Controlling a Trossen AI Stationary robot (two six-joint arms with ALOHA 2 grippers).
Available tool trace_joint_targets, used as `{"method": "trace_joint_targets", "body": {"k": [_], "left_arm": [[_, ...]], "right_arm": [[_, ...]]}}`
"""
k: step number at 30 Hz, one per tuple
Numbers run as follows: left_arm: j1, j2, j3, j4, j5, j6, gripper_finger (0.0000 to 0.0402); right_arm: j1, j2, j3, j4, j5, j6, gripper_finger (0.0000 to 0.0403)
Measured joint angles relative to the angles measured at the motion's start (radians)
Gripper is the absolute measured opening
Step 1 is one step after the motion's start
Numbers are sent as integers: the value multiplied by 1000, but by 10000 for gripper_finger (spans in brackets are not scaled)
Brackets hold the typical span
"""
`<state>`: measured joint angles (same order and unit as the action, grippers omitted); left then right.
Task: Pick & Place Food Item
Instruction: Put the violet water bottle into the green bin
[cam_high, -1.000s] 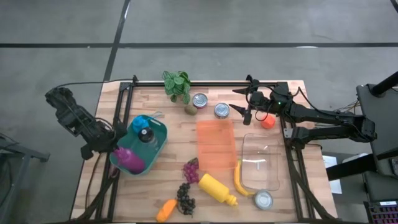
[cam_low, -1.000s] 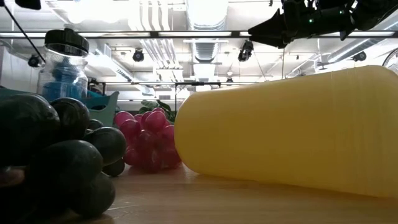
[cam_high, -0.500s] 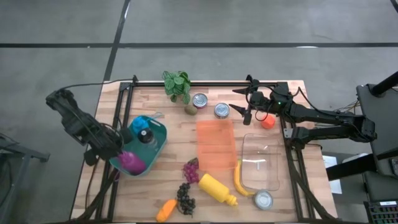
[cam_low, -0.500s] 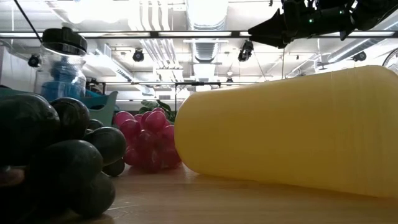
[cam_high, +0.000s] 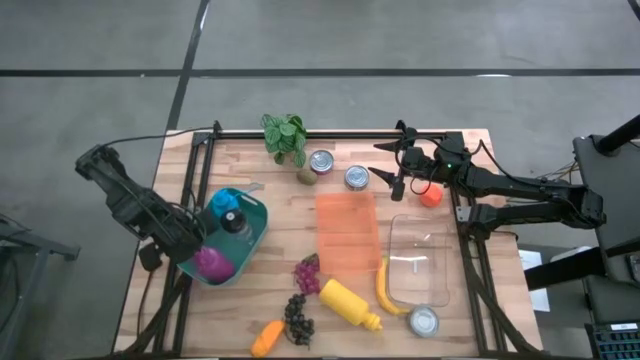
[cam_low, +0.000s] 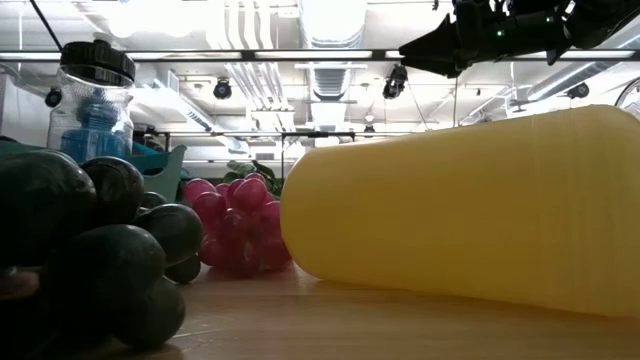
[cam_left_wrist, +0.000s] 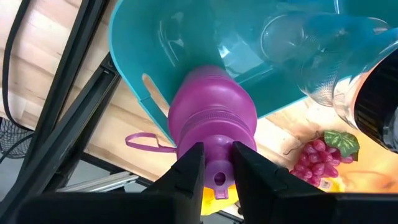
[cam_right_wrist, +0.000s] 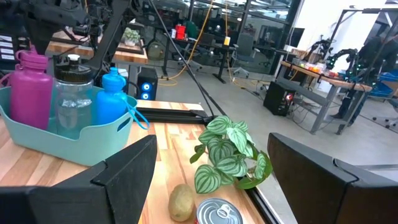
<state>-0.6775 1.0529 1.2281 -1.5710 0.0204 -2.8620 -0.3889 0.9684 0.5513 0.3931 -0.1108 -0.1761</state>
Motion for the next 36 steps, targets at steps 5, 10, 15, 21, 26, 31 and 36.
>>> {"method": "trace_joint_targets", "body": {"k": [5,10,15,21,26,31,36], "left_arm": [[8,23,4,0,0,0,77],[26,41,4,0,3,9,77],[41,52,4,3,15,14,77],[47,97,38,0,25,16,77],[47,134,39,0,25,19,77],[52,161,62,0,25,19,77],[52,205,93,0,25,19,77]], "right_arm": [[0,0,0,0,0,0,305],[0,0,0,0,0,0,305],[0,0,0,0,0,0,305],[0,0,0,0,0,0,305],[0,0,0,0,0,0,305],[0,0,0,0,0,0,305],[0,0,0,0,0,0,305]]}}
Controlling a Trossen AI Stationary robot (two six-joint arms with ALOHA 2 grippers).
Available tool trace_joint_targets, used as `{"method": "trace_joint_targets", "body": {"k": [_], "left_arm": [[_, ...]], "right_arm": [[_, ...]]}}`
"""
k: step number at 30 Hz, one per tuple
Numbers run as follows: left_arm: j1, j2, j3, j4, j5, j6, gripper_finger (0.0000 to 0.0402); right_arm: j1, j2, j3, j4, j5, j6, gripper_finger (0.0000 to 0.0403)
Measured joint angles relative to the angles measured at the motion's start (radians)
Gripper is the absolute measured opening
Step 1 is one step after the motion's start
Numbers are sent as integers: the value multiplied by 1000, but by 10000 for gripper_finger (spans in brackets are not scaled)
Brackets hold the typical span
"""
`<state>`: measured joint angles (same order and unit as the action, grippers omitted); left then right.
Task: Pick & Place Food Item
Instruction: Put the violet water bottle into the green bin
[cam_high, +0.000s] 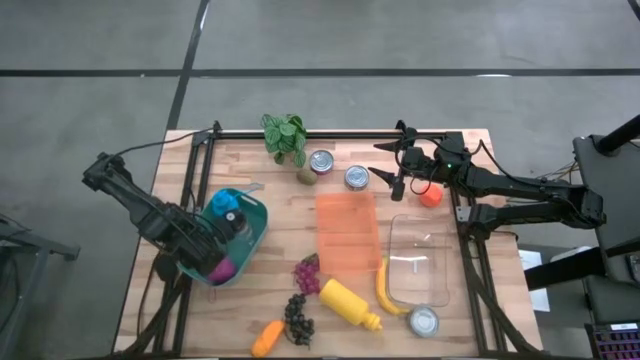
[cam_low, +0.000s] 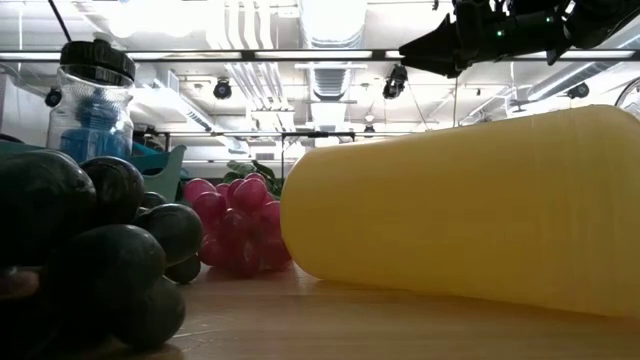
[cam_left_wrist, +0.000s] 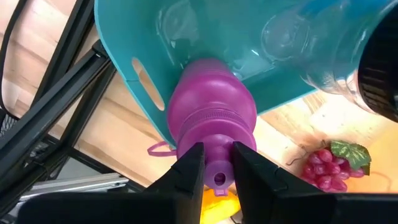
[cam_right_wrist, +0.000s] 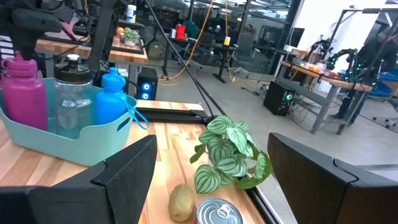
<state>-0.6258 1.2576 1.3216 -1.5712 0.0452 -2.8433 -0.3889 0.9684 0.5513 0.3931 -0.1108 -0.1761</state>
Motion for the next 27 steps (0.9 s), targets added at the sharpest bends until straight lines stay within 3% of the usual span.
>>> {"method": "trace_joint_targets", "body": {"k": [18,27], "left_arm": [[0,28,3,0,-37,42,79],[0,27,3,1,-37,42,153]], "right_arm": [[0,0,0,0,0,0,306],[0,0,0,0,0,0,305]]}}
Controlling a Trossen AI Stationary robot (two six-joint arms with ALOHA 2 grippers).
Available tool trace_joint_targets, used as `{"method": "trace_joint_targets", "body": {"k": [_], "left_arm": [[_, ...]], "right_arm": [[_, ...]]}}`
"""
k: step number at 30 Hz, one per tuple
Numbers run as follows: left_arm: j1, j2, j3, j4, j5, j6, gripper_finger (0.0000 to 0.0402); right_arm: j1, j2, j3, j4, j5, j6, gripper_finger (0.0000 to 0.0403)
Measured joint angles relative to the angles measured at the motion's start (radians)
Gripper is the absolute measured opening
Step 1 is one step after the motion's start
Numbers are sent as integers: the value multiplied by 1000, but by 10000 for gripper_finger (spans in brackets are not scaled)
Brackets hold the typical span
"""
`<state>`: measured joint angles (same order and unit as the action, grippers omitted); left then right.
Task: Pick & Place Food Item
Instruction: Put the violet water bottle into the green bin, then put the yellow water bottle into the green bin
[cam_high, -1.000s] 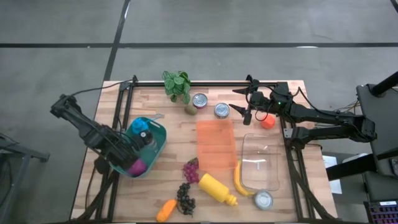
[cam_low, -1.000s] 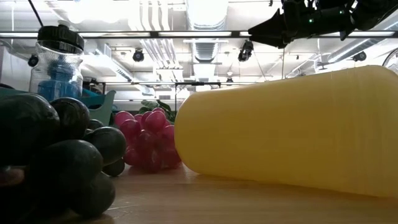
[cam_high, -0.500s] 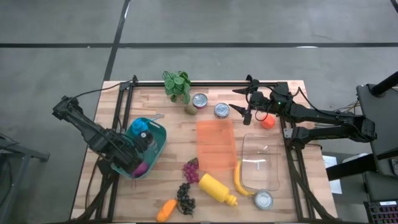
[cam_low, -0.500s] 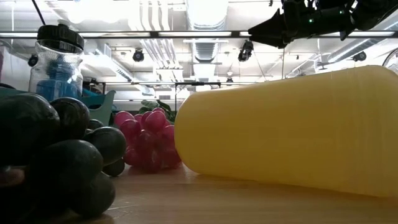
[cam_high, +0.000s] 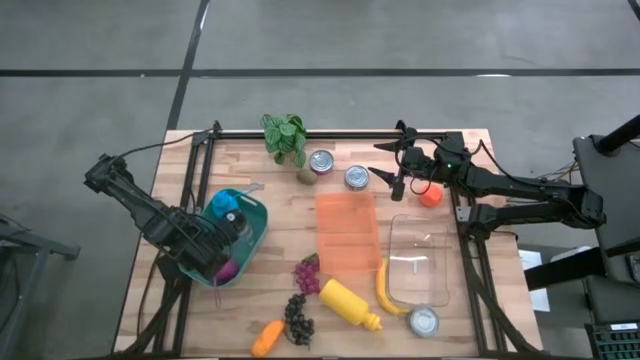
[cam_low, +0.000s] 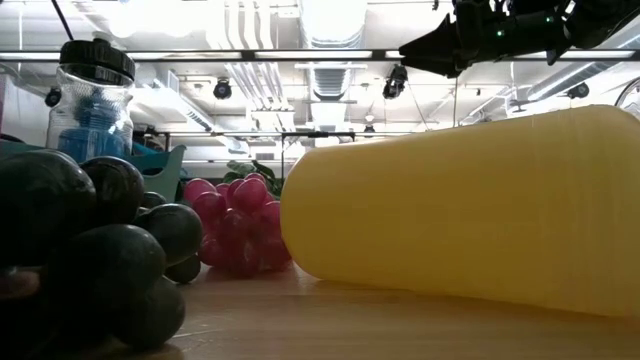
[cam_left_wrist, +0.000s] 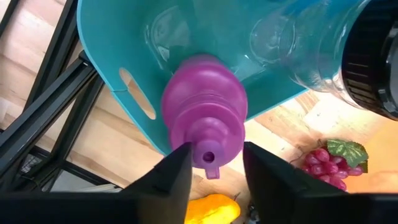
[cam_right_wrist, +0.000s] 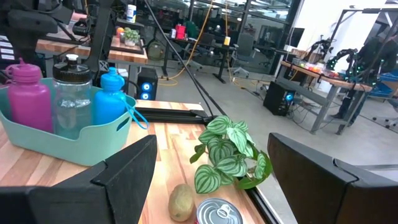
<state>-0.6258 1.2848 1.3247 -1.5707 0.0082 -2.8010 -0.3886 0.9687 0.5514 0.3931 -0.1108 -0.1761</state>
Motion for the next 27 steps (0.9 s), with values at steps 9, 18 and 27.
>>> {"method": "trace_joint_targets", "body": {"k": [9,18,27], "left_arm": [[0,0,0,0,0,0,171],[-1,-1,75,0,0,33,172],[-1,3,160,0,-40,140,172]], "right_arm": [[0,0,0,0,0,0,305],[0,0,0,0,0,0,305],[0,0,0,0,0,0,305]]}}
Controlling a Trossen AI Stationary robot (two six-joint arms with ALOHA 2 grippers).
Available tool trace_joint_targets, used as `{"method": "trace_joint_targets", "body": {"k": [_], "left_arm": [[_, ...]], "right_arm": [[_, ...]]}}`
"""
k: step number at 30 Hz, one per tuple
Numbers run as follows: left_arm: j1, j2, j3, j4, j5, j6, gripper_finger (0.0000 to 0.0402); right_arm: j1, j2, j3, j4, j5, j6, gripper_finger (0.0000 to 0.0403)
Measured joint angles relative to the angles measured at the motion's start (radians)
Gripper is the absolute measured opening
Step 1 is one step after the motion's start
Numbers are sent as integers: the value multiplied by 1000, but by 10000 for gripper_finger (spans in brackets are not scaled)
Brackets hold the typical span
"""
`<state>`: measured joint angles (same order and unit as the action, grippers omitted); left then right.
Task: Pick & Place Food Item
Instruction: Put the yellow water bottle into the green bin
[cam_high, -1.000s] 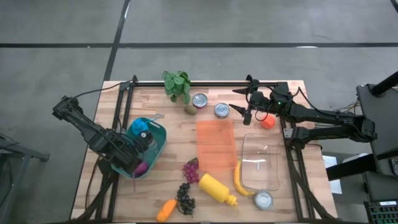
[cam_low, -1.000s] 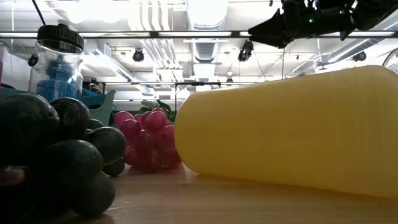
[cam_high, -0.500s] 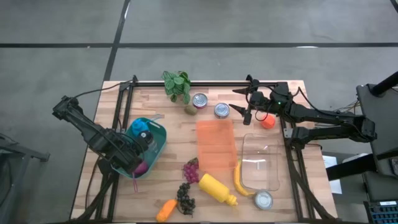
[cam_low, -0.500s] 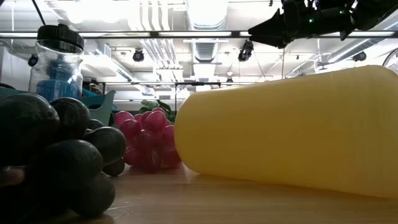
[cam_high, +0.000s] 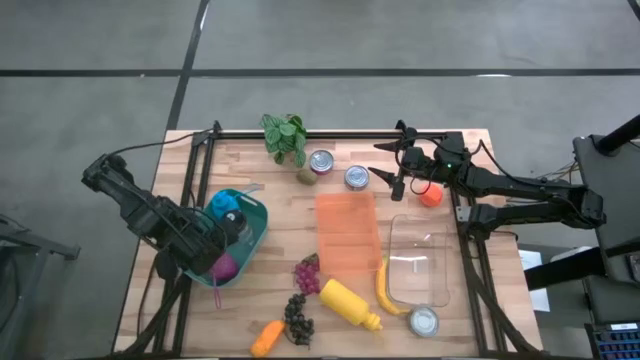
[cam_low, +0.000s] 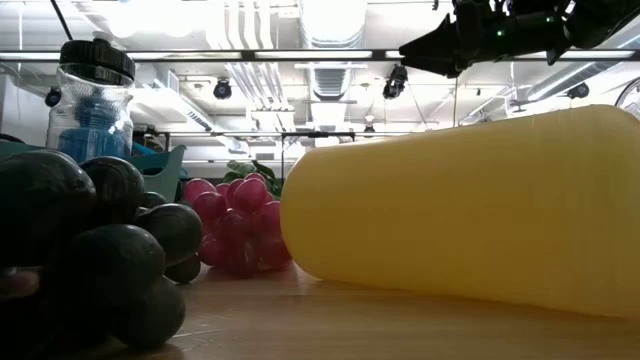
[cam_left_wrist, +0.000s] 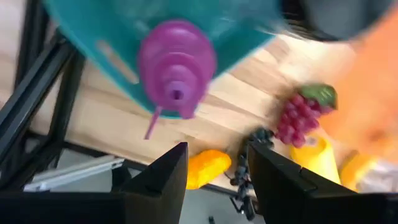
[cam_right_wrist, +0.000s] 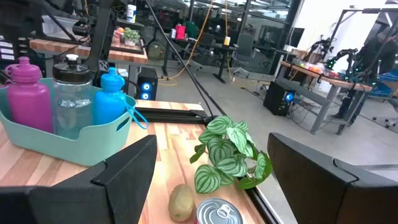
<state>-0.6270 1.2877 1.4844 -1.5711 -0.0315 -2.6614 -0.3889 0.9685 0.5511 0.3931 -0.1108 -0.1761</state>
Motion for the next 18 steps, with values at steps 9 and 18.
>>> {"method": "trace_joint_targets", "body": {"k": [9,18], "left_arm": [[0,9,143,87,-523,582,172],[0,5,148,468,-822,1462,172]], "right_arm": [[0,0,0,0,0,0,305],[0,0,0,0,0,0,305]]}}
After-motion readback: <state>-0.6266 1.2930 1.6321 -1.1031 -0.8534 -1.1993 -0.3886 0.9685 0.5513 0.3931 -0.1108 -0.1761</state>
